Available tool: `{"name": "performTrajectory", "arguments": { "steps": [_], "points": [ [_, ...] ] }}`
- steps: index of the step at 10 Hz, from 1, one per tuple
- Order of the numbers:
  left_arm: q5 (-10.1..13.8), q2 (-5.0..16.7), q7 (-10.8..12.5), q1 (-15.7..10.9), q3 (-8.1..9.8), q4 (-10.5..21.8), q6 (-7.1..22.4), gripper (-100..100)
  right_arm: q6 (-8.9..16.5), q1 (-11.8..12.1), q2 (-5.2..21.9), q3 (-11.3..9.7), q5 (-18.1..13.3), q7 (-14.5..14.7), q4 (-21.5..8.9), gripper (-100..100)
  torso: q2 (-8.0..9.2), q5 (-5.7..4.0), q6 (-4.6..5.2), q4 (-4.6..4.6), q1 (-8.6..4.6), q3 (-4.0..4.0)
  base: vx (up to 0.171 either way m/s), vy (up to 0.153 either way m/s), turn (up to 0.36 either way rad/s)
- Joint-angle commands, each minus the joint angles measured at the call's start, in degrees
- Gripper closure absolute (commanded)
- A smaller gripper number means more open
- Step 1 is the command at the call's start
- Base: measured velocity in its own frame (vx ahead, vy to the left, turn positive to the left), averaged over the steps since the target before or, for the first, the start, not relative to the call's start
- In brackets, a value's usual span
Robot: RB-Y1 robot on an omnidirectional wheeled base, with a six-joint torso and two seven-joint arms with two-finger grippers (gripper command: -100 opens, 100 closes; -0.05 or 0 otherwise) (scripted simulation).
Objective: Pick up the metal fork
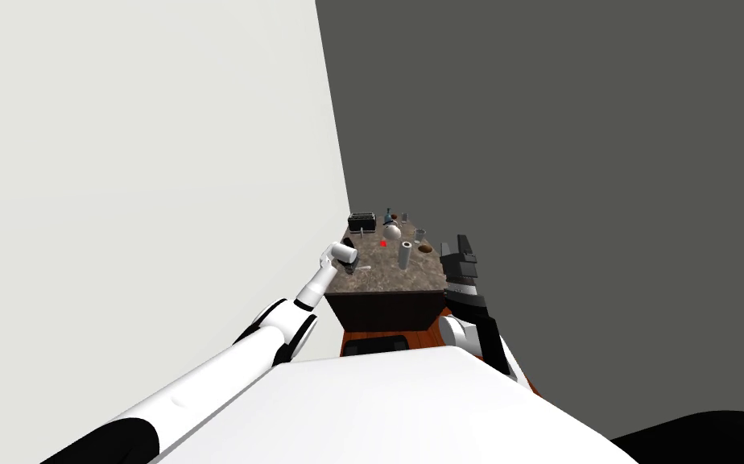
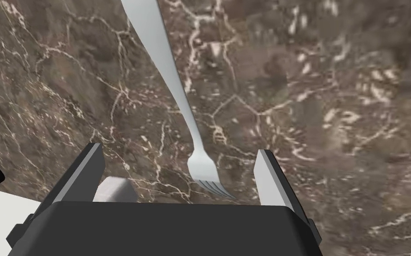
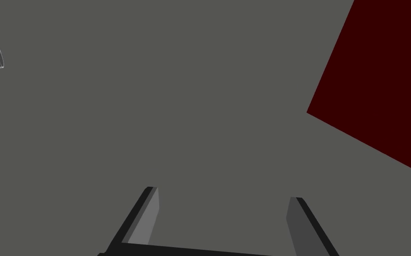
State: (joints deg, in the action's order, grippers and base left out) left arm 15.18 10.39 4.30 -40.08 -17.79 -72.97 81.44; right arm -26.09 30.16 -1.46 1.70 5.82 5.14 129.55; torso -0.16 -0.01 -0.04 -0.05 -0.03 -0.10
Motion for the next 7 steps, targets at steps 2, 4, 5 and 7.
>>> {"name": "performTrajectory", "arguments": {
  "steps": [2, 4, 5, 7],
  "points": [
    [0.61, -0.03, -0.31, -1.90, -0.46, 2.19, 3.89, -100, 0.00, 0.00, 0.00, 0.00, 0.00, 0.00, 0.00, 0, 0.03, 0.00, 0.00, 0.00, 0.00, 0.01, 0.035, -0.007, 0.017],
    [1.18, -0.05, -0.60, -3.69, -0.91, 4.37, 6.94, -100, 0.00, 0.00, 0.00, 0.00, 0.00, 0.00, 0.00, 0, 0.02, 0.00, 0.00, 0.00, 0.01, 0.01, 0.045, -0.007, 0.028],
    [1.39, -0.03, -0.71, -4.35, -1.08, 5.17, 8.07, -100, 0.00, 0.00, 0.00, 0.00, 0.00, 0.00, 0.00, 0, 0.01, 0.00, 0.00, 0.00, 0.02, 0.00, 0.040, -0.005, 0.020],
    [1.73, 0.07, -0.89, -5.35, -1.35, 6.36, 9.80, -100, 0.00, 0.00, 0.00, 0.00, 0.00, 0.00, 0.00, 0, 0.06, 0.01, 0.00, 0.01, 0.02, 0.03, 0.028, -0.006, 0.016]
  ]
}}
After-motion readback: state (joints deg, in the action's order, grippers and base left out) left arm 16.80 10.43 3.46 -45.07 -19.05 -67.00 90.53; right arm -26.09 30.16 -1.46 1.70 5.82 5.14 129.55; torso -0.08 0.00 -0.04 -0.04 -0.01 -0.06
